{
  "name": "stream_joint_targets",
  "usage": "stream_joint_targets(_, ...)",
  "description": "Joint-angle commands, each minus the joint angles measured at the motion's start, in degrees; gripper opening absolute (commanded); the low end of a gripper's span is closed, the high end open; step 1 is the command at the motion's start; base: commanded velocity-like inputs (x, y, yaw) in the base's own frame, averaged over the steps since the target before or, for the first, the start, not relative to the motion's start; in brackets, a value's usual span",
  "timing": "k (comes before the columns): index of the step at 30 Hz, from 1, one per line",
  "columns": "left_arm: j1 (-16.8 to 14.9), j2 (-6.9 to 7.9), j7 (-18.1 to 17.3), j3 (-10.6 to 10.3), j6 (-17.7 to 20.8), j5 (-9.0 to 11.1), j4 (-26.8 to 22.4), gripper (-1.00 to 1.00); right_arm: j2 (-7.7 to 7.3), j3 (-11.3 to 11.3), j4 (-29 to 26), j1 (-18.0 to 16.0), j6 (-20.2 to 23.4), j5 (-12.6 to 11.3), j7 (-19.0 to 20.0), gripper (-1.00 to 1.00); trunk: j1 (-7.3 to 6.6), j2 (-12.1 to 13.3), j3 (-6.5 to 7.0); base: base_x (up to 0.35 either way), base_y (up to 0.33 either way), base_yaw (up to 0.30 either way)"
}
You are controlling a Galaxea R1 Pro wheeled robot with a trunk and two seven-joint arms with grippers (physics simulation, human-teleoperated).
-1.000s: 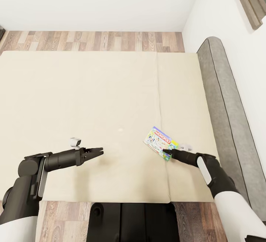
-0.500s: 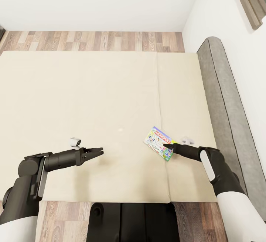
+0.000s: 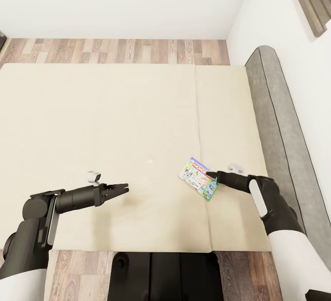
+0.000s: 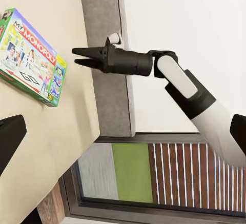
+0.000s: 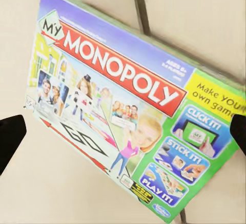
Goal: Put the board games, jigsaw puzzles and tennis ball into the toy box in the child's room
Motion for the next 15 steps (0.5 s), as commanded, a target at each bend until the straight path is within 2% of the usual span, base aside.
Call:
stream_joint_targets(1, -0.03, -0.01, -0.45, 0.05, 0.59, -0.48, -0.04, 1.0, 0.03, -0.1, 0.02, -0.58, 0.32, 0.15, -0.16, 1.0, 0.03, -0.09, -0.06, 0.0, 0.0, 0.0)
stream_joint_targets(5, -0.03, -0.01, -0.45, 0.05, 0.59, -0.48, -0.05, 1.0, 0.07, -0.03, 0.3, -3.05, 0.37, 0.08, -2.5, 1.0, 0.03, -0.09, -0.06, 0.0, 0.0, 0.0)
stream_joint_targets(7, -0.03, -0.01, -0.45, 0.09, 0.59, -0.48, -0.05, 1.0, 0.36, 0.01, 0.42, -4.31, 0.42, 0.01, -4.98, 1.0, 0.03, -0.09, -0.06, 0.0, 0.0, 0.0)
stream_joint_targets(12, -0.03, -0.01, -0.45, 0.09, 0.59, -0.48, -0.05, 1.0, 1.6, 0.03, 0.77, -5.09, 0.55, 0.01, -9.73, 1.0, 0.03, -0.09, -0.06, 0.0, 0.0, 0.0)
stream_joint_targets(15, -0.03, -0.01, -0.45, 0.11, 0.59, -0.48, -0.05, 1.0, 2.0, 0.07, 0.99, -5.2, 0.55, 0.01, -11.08, 1.0, 0.03, -0.09, -0.06, 0.0, 0.0, 0.0)
